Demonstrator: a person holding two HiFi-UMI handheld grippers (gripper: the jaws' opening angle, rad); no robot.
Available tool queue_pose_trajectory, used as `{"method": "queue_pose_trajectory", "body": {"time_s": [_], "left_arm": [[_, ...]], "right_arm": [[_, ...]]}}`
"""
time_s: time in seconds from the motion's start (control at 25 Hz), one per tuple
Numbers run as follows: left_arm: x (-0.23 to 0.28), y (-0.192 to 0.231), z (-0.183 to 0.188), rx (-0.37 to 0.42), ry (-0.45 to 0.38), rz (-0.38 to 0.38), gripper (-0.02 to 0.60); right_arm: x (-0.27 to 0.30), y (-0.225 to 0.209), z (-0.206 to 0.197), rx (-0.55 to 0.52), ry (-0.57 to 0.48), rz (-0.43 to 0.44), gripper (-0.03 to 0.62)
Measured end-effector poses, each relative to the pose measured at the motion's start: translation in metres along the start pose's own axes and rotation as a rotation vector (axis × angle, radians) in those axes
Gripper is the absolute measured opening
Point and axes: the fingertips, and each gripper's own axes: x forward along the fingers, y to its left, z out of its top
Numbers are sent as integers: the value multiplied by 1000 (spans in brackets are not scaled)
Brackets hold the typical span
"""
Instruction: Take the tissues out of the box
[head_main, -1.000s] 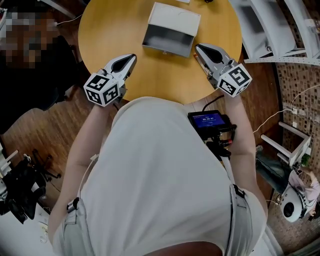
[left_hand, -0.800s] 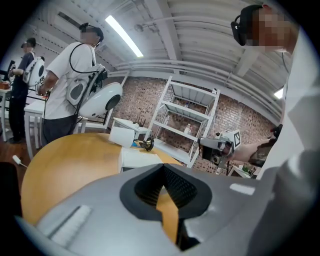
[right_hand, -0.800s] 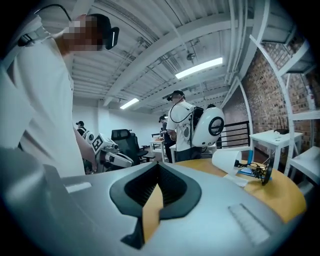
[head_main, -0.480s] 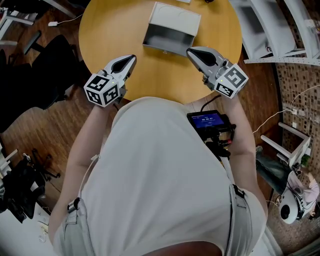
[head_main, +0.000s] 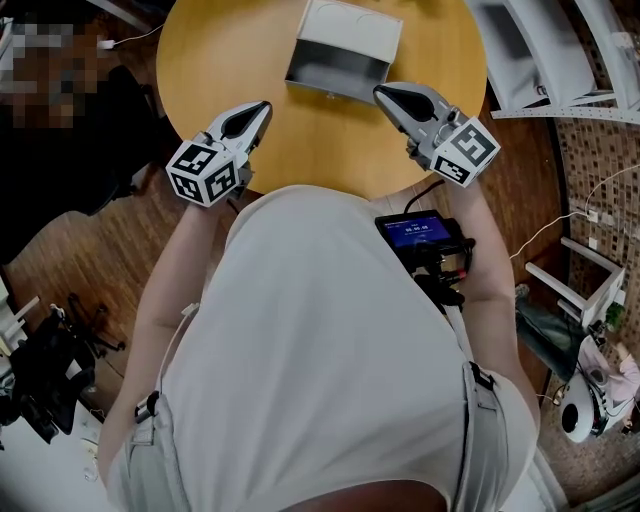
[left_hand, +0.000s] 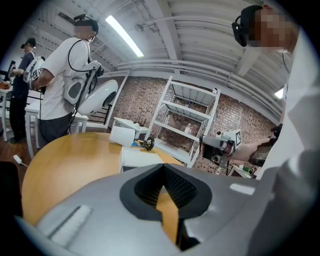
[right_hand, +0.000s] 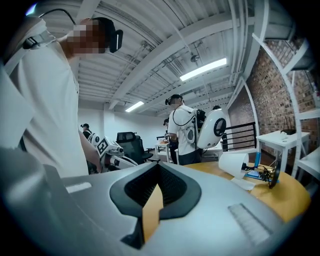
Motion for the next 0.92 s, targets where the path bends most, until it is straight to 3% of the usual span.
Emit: {"method": "queue_pose_trajectory", "body": {"time_s": [0.92], "left_arm": [[-5,0,-7,-5,20,1,0]], "right_arm": [[2,5,-4,17,-8,1,0]]}}
